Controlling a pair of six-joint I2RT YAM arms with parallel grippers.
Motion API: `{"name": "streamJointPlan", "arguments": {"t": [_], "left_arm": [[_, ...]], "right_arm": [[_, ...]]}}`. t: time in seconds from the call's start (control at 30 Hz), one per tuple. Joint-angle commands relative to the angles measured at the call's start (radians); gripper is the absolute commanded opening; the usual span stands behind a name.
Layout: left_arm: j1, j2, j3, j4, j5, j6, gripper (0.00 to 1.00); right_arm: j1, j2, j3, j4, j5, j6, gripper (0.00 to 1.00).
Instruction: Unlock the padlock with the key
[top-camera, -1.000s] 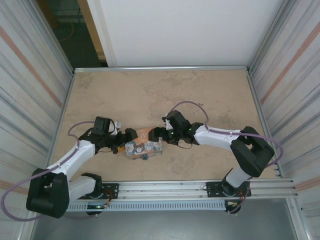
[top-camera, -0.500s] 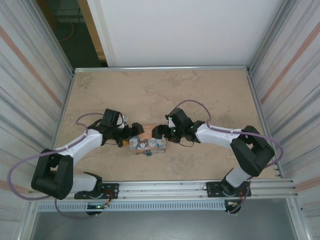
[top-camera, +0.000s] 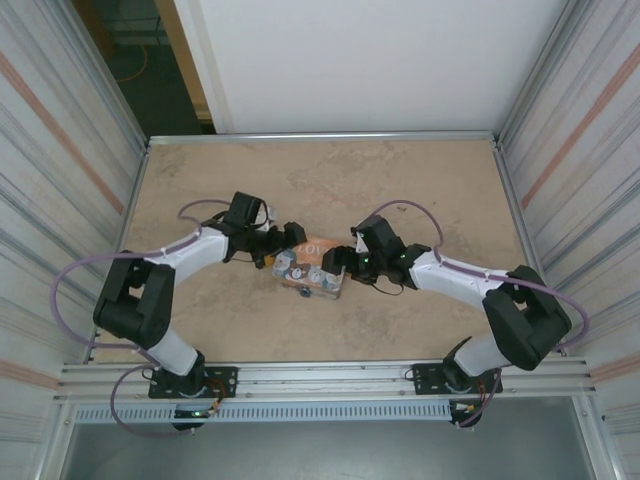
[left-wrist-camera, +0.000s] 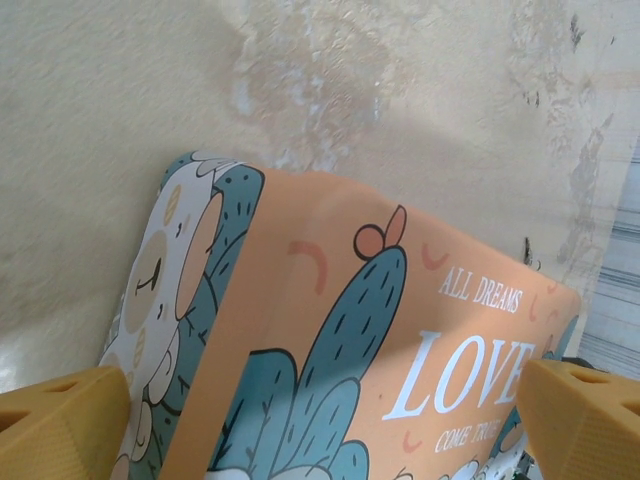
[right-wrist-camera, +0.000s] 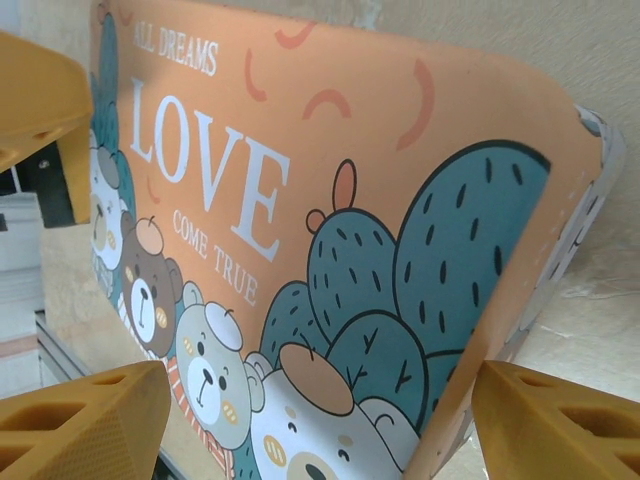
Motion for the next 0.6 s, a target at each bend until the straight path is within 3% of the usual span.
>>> {"name": "streamJointPlan", "arguments": {"t": [0.0,0.57], "left_arm": [[-0.029,0.046,0.08,0.044,0.083,0.015,0.99],[-0.078,0.27,0.32,0.038,0.094,0.017,0.99]], "right_arm": [[-0.019,-0.05,0.0,0.042,-0.009,0.017,0.78],[-0.121,-0.064,-0.039,0.014,0.032,0.012,0.8]]}}
